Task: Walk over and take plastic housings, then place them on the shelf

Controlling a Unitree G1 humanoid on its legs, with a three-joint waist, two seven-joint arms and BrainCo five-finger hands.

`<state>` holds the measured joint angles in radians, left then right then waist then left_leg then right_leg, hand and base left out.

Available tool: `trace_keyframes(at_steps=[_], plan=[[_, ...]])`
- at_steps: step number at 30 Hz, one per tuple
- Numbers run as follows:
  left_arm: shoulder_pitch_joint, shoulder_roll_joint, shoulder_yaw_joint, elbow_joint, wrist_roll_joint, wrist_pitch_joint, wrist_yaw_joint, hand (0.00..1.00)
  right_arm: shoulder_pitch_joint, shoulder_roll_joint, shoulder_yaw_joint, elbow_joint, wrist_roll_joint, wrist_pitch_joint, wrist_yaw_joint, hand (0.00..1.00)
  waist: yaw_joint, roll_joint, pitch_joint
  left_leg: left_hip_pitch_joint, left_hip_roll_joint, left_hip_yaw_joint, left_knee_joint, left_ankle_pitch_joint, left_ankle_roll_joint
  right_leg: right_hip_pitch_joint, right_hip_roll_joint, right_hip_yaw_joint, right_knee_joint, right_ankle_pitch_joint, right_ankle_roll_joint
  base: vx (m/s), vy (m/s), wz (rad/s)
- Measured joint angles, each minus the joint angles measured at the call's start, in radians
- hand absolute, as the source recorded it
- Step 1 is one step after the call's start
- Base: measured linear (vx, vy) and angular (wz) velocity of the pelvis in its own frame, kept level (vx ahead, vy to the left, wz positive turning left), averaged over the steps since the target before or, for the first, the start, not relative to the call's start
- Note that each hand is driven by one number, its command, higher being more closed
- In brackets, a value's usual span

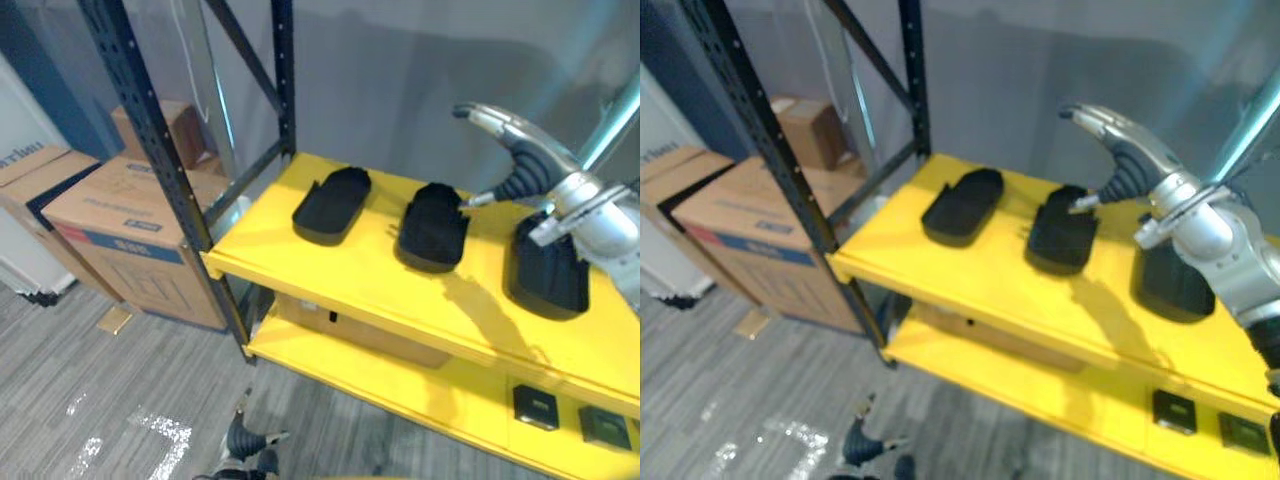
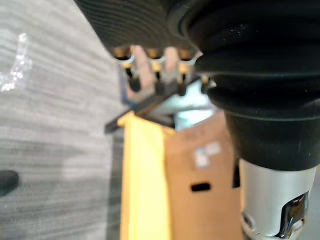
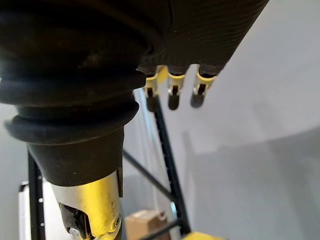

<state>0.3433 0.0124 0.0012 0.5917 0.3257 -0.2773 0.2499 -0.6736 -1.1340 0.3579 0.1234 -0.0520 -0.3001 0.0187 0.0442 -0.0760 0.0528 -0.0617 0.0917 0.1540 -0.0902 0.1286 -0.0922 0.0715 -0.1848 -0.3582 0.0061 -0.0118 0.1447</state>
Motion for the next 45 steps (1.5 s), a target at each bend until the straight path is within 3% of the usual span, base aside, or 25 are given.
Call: trace_keyframes(at_steps=[5, 11, 21, 26, 41, 45], plan=[[-0.035, 0.002, 0.048, 0.027, -0.056, 0.020, -0.030, 0.00, 0.000, 0.017, 0.000, 0.002, -0.002, 0.016, 0.047, 0.00, 0.000, -0.021, 0.030, -0.009, -0.002, -0.009, 0.000, 0.007, 0.003, 0.000, 0.005, -0.015, 0.002, 0.001, 0.000, 0.03, -0.018, 0.07], [-0.050, 0.002, 0.055, 0.056, -0.095, 0.025, -0.055, 0.00, -0.002, 0.090, 0.034, 0.001, 0.014, 0.022, 0.075, 0.00, 0.001, -0.013, 0.035, -0.006, 0.005, -0.004, 0.000, 0.008, 0.002, -0.004, 0.015, -0.007, 0.007, -0.003, -0.008, -0.01, -0.008, -0.03], [-0.065, 0.017, 0.056, 0.064, -0.167, 0.025, -0.078, 0.00, -0.010, 0.132, 0.132, -0.084, 0.198, 0.022, 0.160, 0.00, 0.019, -0.008, 0.059, -0.032, 0.021, -0.037, 0.000, 0.015, -0.009, -0.015, 0.028, -0.031, 0.013, -0.010, -0.016, -0.04, -0.012, 0.06], [-0.072, 0.018, 0.060, 0.064, -0.172, 0.024, -0.078, 0.00, -0.065, 0.222, 0.187, -0.087, 0.318, 0.022, 0.197, 0.00, 0.032, -0.014, 0.062, -0.041, 0.018, -0.044, 0.001, 0.017, -0.007, -0.015, 0.028, -0.042, 0.012, -0.007, -0.013, 0.02, -0.015, 0.08], [-0.092, 0.020, 0.056, 0.075, -0.250, 0.024, -0.100, 0.00, -0.069, 0.481, 0.298, 0.000, 0.408, 0.048, 0.206, 0.00, 0.056, -0.005, 0.091, -0.060, 0.021, -0.060, 0.000, 0.020, -0.010, -0.035, 0.028, -0.053, 0.034, -0.021, -0.017, -0.01, -0.002, 0.02], [-0.094, 0.022, 0.055, 0.075, -0.251, 0.025, -0.101, 0.00, -0.068, 0.520, 0.328, 0.066, 0.429, 0.079, 0.211, 0.00, 0.059, -0.006, 0.092, -0.066, 0.020, -0.057, 0.001, 0.022, -0.009, -0.042, 0.028, -0.052, 0.035, -0.020, -0.017, 0.00, 0.000, 0.00]])
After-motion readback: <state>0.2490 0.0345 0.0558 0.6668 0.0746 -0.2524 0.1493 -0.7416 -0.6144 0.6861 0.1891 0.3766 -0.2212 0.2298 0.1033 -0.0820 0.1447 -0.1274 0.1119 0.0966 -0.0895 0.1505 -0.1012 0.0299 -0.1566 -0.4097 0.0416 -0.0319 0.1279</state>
